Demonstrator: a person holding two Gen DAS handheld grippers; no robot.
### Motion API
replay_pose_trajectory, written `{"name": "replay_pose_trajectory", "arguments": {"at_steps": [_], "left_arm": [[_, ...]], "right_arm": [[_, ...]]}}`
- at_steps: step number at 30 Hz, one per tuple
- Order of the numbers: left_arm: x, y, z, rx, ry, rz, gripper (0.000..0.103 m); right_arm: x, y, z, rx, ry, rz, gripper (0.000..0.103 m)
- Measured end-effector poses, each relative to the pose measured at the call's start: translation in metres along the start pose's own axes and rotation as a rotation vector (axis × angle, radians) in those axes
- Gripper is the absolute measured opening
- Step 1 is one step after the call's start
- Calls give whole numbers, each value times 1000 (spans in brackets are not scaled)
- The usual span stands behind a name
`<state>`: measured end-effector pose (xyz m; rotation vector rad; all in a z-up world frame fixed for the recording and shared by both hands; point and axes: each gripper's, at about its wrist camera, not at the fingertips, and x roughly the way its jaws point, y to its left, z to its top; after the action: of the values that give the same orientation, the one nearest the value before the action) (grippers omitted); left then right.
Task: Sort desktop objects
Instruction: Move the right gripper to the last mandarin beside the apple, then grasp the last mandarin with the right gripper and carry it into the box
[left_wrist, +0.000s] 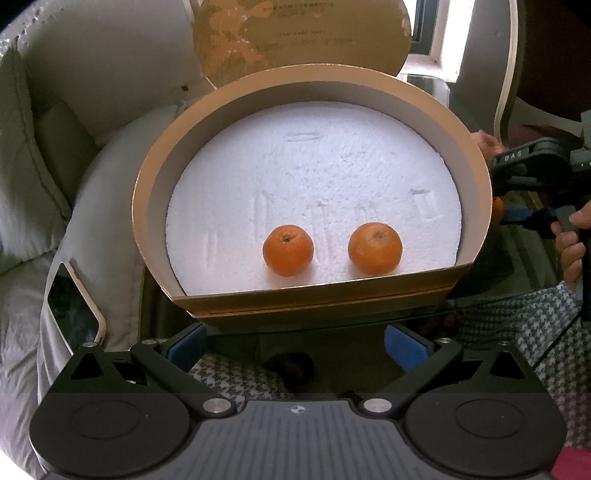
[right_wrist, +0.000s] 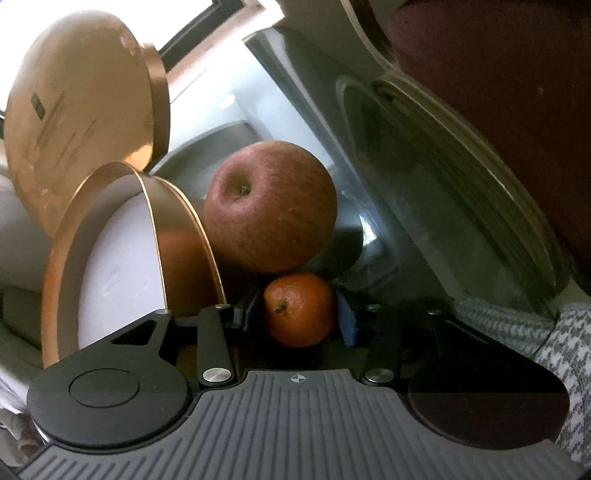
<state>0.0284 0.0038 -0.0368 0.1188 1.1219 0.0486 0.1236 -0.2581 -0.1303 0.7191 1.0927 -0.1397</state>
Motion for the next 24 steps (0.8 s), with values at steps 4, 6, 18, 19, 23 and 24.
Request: {"name": "replay_pose_trajectory", "arguments": {"at_steps": [4,6,18,19,23,24], "left_arm": [[-4,3,-3,-14,-8,7,102],[-5,5,-5,-19,-11,8,102],[-13,4,-13,-18,-33,-29,102],[-14,4,-13,-19,-35,-33,102],[-15,9,-14,-30,-46,-40,102],[-15,11,-15,-36,-47,-41,102]], "right_arm": [[-5,-6,-7,14,0,-3,44],[-9,-10,-11,21,5,2,45],[-73,-25,-37,-19,-48,33,45],[-79,-21,-37,-29,-61,40,45],[-102,8,-36,-99,-124,75,45],[-105,16,-36,-123,-136,83,45]]}}
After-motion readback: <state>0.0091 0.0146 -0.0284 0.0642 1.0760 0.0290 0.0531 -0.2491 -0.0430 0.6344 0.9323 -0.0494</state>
